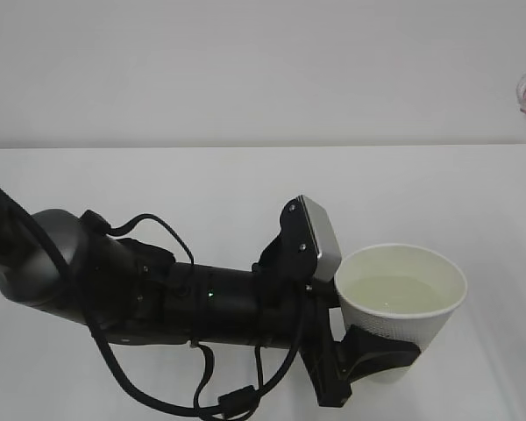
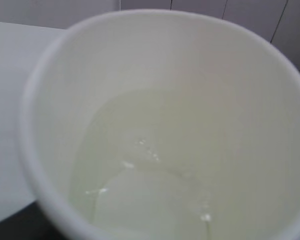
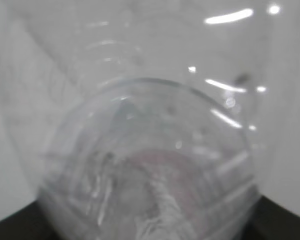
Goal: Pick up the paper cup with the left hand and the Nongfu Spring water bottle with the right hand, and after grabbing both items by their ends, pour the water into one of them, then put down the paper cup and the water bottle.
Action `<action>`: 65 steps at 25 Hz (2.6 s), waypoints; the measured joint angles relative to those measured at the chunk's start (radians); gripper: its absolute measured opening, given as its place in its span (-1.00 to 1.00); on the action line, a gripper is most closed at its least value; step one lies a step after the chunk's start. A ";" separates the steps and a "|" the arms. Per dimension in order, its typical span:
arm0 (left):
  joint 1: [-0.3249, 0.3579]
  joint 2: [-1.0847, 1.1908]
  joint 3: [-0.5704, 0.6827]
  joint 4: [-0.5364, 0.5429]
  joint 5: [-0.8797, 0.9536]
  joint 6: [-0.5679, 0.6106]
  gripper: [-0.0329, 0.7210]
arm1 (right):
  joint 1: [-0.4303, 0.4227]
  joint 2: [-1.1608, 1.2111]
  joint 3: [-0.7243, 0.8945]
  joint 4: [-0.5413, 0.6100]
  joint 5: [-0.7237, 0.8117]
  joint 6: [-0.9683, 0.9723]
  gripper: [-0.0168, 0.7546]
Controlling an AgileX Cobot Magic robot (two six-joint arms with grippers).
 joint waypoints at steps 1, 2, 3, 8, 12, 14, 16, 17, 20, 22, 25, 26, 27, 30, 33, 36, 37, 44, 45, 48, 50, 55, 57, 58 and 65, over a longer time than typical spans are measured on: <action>0.000 0.000 0.000 0.000 0.000 0.000 0.40 | 0.000 0.000 0.000 0.000 0.000 0.018 0.21; 0.000 0.000 0.000 0.000 0.000 0.000 0.40 | 0.000 0.000 0.000 0.000 0.000 0.043 0.21; 0.000 0.000 0.000 0.000 0.000 0.000 0.40 | 0.000 0.000 0.000 0.000 0.000 0.076 0.21; 0.000 0.000 0.000 -0.021 0.012 0.002 0.40 | 0.000 0.000 0.000 0.002 0.000 0.330 0.21; 0.000 0.000 0.000 -0.025 0.030 0.002 0.40 | 0.000 0.000 0.000 0.002 -0.001 0.535 0.21; 0.000 0.000 0.000 -0.025 0.031 0.002 0.40 | 0.000 0.000 0.000 0.002 -0.001 0.594 0.21; 0.000 0.000 0.000 -0.025 0.031 0.002 0.40 | 0.000 0.000 0.000 0.002 -0.001 0.625 0.21; 0.000 0.000 0.000 -0.025 0.031 0.002 0.40 | 0.000 0.000 0.000 0.002 -0.001 0.640 0.21; 0.000 0.000 0.000 -0.027 0.031 0.002 0.40 | 0.000 0.000 0.000 0.002 -0.001 0.723 0.21; 0.000 0.000 0.000 -0.027 0.033 0.002 0.40 | 0.000 0.000 0.000 0.002 -0.001 0.787 0.21; 0.000 0.000 0.000 -0.027 0.040 0.002 0.40 | 0.000 0.007 0.000 0.002 -0.001 0.850 0.21; 0.000 0.000 0.000 -0.027 0.042 0.002 0.40 | 0.000 0.023 0.000 0.002 -0.001 0.863 0.21; 0.000 0.000 0.000 -0.027 0.042 0.002 0.40 | 0.000 0.041 0.000 0.002 -0.001 0.879 0.21; 0.000 0.000 0.000 -0.029 0.043 0.002 0.40 | 0.000 0.096 0.000 0.002 -0.015 0.905 0.21; 0.000 0.000 0.000 -0.029 0.043 0.002 0.40 | 0.000 0.140 0.000 0.002 -0.056 0.914 0.21; 0.000 0.000 0.000 -0.031 0.045 0.002 0.40 | 0.000 0.182 -0.004 0.002 -0.084 0.934 0.21; 0.000 0.000 0.000 -0.033 0.046 0.002 0.40 | 0.000 0.196 -0.006 0.002 -0.086 0.947 0.21; 0.000 0.000 0.000 -0.035 0.046 0.002 0.40 | 0.000 0.320 -0.012 -0.030 -0.204 0.984 0.21; 0.000 0.000 0.000 -0.035 0.046 0.002 0.40 | 0.000 0.345 -0.012 -0.032 -0.224 0.992 0.21; 0.000 0.000 0.000 -0.035 0.046 0.002 0.40 | 0.000 0.411 -0.012 -0.043 -0.281 1.035 0.21; 0.000 0.000 0.000 -0.035 0.046 0.002 0.40 | 0.000 0.446 -0.012 -0.050 -0.330 1.054 0.21; 0.000 0.000 0.000 -0.035 0.044 0.002 0.40 | 0.000 0.529 -0.014 -0.053 -0.444 1.067 0.21; 0.000 0.000 0.000 -0.035 0.044 0.002 0.40 | 0.000 0.556 -0.014 -0.056 -0.477 1.067 0.21; 0.000 0.000 0.000 -0.035 0.042 0.002 0.40 | 0.000 0.570 -0.014 -0.057 -0.486 1.067 0.21; 0.000 0.000 0.000 -0.035 0.040 0.002 0.40 | 0.000 0.622 -0.014 -0.071 -0.550 1.076 0.21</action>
